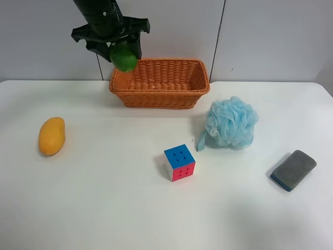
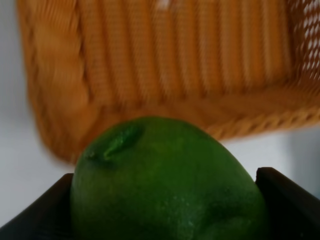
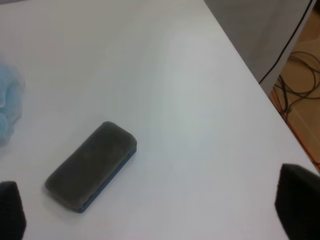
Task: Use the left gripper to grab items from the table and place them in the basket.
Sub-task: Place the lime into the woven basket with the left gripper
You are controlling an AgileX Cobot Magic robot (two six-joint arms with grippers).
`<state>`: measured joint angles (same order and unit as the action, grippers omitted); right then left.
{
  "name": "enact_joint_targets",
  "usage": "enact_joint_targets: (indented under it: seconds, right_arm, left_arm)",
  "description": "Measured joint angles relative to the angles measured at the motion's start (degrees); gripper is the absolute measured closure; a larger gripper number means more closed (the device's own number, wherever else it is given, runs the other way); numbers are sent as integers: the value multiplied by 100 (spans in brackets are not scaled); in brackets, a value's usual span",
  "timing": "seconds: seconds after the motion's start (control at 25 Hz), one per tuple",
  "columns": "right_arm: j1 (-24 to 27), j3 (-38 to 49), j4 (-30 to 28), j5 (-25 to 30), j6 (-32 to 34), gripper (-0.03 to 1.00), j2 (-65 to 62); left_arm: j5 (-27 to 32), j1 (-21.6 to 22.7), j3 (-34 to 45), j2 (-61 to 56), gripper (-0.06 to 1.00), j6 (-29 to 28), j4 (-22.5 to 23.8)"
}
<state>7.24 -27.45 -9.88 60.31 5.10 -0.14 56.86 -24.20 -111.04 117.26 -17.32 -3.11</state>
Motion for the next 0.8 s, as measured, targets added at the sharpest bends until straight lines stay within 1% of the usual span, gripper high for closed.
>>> enact_joint_targets:
  seconds: [0.12,0.24,0.52,0.64,0.8]
  right_arm:
    - [0,0,0,0,0,-2,0]
    - [0,0,0,0,0,-2,0]
    - [0,0,0,0,0,-2,0]
    - [0,0,0,0,0,-2,0]
    - [0,0,0,0,0,-2,0]
  left_arm:
    - [-13,0,-615,528,28,355,-83]
    - [-163,0,-908,880,28,681,-152]
    - [-920,0,-949,1401,28,1319,-176]
    - [-1219,0,-954,1605,28,1472,-181]
    - [-1429,0,-954,1866,28,1593,-181]
